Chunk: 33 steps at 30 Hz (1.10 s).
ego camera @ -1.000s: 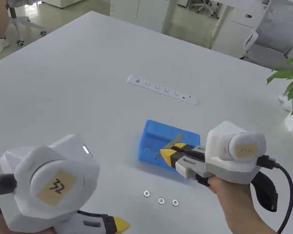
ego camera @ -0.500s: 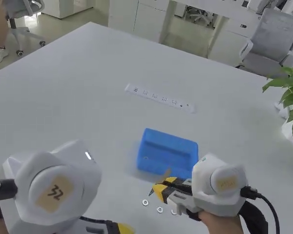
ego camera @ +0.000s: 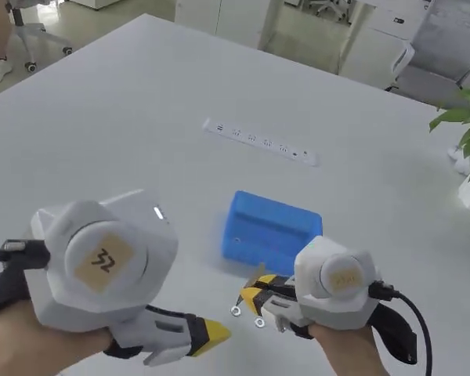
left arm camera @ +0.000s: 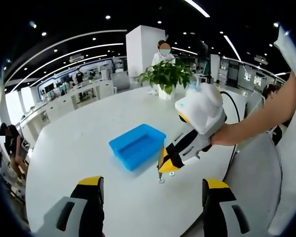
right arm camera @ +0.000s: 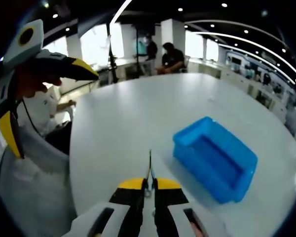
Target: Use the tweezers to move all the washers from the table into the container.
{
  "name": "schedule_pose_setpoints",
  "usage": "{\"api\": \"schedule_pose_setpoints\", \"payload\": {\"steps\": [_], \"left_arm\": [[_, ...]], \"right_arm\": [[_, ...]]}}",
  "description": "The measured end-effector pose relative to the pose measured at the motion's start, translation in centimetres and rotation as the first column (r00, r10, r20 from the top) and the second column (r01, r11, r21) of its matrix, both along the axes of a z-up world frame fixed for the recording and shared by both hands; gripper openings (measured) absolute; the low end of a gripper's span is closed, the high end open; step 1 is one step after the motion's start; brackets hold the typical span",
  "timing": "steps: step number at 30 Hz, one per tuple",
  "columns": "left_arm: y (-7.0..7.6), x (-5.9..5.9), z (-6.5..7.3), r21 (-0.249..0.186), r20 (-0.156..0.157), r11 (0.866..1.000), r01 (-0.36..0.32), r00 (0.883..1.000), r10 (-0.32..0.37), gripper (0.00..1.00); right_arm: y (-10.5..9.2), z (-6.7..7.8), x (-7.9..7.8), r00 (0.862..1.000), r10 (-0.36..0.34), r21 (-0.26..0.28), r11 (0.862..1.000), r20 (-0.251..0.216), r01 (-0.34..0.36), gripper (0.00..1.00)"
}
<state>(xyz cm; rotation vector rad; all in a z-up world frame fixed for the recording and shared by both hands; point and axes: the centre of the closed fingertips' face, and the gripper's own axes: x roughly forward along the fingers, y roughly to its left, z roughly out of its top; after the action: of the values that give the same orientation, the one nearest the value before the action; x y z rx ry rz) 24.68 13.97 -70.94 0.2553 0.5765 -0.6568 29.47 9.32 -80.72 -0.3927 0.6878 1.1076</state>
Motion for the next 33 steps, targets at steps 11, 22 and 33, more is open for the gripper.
{"api": "schedule_pose_setpoints", "payload": {"steps": [11,22,33], "left_arm": [[-1.0,2.3,-0.1,-0.049,-0.010,0.995,0.092,0.996,-0.092,0.70],[-2.7,4.1,-0.3,-0.035,-0.007,0.979,0.201,0.980,-0.201,0.57],[-5.5,5.0,-1.9,-0.118,-0.039,0.912,0.392,0.916,-0.399,0.23]], "right_arm": [[-0.3,-0.5,0.0,1.000,0.013,-0.015,1.000,-0.013,-0.013,0.03],[-0.4,-0.8,0.1,1.000,-0.004,0.004,1.000,-0.025,0.004,0.03],[-0.7,-0.8,0.1,0.999,-0.002,0.020,1.000,-0.032,0.002,0.03]]}}
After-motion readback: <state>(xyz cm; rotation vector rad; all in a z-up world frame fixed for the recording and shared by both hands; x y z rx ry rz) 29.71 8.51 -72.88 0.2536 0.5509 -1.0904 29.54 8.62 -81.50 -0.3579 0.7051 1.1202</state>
